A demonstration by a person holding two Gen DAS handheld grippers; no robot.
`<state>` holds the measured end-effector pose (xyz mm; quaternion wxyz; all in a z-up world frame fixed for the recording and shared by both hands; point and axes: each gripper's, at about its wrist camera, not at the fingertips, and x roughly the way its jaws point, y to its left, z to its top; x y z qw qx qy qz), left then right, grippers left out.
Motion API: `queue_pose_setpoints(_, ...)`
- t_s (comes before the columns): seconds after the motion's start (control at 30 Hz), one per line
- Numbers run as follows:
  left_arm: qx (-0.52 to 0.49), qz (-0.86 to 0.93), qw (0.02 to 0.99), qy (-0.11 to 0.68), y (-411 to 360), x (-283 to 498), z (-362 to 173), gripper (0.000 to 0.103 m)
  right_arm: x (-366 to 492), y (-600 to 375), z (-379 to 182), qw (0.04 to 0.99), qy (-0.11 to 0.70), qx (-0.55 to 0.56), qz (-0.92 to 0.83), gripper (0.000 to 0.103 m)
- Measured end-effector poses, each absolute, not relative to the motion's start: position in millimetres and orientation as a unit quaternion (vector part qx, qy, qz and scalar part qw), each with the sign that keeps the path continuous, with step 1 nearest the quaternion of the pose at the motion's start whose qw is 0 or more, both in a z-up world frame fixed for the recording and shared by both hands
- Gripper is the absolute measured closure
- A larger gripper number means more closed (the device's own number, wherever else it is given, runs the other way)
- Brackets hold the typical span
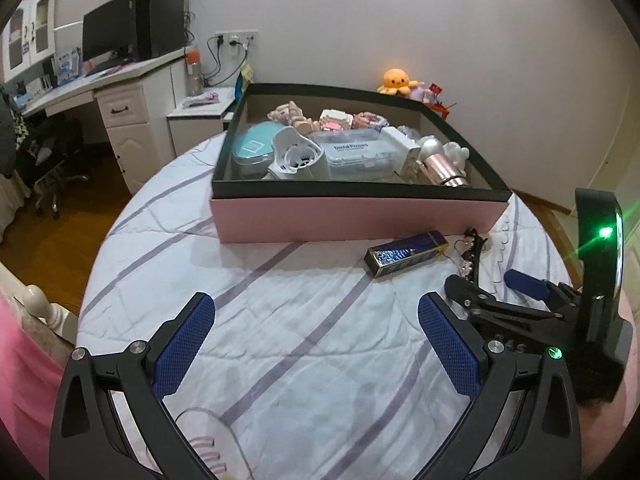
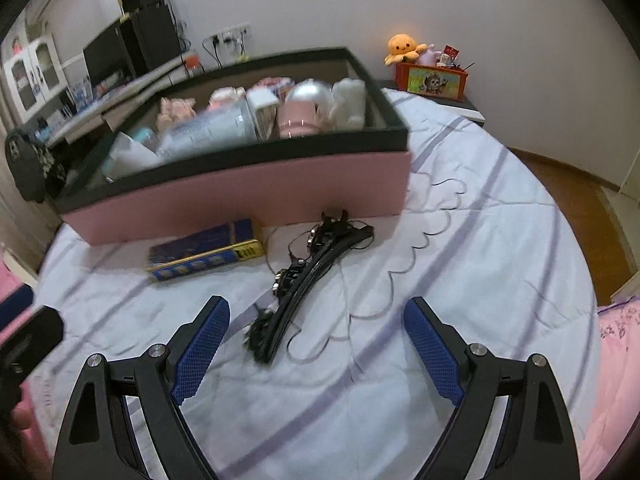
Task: Organize rigid objects
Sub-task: 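Grasp the blue packet with the left tool while the right tool grasps the black hair clip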
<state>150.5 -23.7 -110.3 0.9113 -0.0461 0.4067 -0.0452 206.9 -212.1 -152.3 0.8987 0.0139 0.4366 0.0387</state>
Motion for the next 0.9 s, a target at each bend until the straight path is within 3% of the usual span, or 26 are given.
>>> queue_pose_setpoints(0.03,-0.045,-0.045,0.91,0.409,-24,154,-112,0.0,207,-213,-152,0.9,0.434,0.016,0.039,0.019)
queue_pose_setpoints(0.13,-0.045,-0.047,0.907,0.415,-27,163,-117,0.0,208,-218,-149,0.904,0.424,0.018,0.043,0.047)
queue_pose_setpoints(0.27,-0.038,-0.057,0.905,0.419,-35,173,-121,0.0,203,-224,-146,0.902,0.428,-0.005,0.051,0.071)
queue_pose_setpoints(0.47,0.001,-0.082,0.902,0.424,-60,193,-128,0.0,194,-241,-142,0.9,0.431,0.014,0.066,0.081)
queue_pose_setpoints(0.9,-0.019,-0.105,0.885,0.453,-103,232,-146,0.0,201,-246,-143,0.898,0.434,0.02,0.071,0.082)
